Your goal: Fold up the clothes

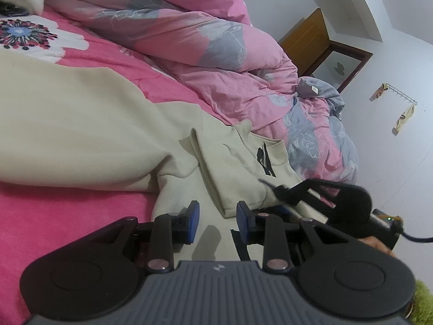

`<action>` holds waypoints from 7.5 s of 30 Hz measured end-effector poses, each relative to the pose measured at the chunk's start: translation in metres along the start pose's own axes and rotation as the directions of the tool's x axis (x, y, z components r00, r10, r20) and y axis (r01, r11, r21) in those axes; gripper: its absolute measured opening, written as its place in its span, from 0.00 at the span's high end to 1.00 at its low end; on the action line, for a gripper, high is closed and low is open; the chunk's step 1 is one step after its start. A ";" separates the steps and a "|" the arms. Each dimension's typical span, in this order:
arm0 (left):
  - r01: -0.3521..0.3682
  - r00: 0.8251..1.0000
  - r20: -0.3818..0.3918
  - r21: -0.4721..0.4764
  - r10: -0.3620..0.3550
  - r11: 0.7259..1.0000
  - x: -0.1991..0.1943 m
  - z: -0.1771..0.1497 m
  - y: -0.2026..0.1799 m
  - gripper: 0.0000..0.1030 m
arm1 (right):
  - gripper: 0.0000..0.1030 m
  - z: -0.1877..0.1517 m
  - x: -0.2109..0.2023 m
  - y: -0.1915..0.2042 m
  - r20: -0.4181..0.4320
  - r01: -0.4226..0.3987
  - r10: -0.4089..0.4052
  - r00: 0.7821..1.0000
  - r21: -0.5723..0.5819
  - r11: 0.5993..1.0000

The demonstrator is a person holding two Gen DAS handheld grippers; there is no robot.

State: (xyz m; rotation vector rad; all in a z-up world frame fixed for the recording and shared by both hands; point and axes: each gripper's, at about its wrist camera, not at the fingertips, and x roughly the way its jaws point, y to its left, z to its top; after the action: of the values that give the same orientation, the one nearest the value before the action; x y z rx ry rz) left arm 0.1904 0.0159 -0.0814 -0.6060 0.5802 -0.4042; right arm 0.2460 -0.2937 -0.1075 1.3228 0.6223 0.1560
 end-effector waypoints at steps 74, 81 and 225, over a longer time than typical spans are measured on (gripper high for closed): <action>-0.057 0.977 -0.142 0.542 0.158 0.838 0.062 -0.004 -0.069 0.66 | 0.87 0.082 0.013 0.080 -0.103 0.056 -0.343 0.934 -0.904 0.424; -0.066 0.978 -0.129 0.556 0.164 0.828 0.061 -0.007 -0.071 0.66 | 0.94 0.072 0.061 0.084 0.016 0.205 -0.415 0.910 -0.886 0.416; -0.605 0.791 0.029 0.176 0.611 0.776 -0.130 -0.032 -0.030 0.00 | 0.01 -0.148 -0.178 0.018 0.213 0.317 -0.356 0.910 -0.911 0.266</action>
State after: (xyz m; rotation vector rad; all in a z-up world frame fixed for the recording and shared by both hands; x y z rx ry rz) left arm 0.0651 0.0464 -0.0341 -0.2121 0.7256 0.1551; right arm 0.0281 -0.2426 -0.0478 -0.0050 0.6638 0.1455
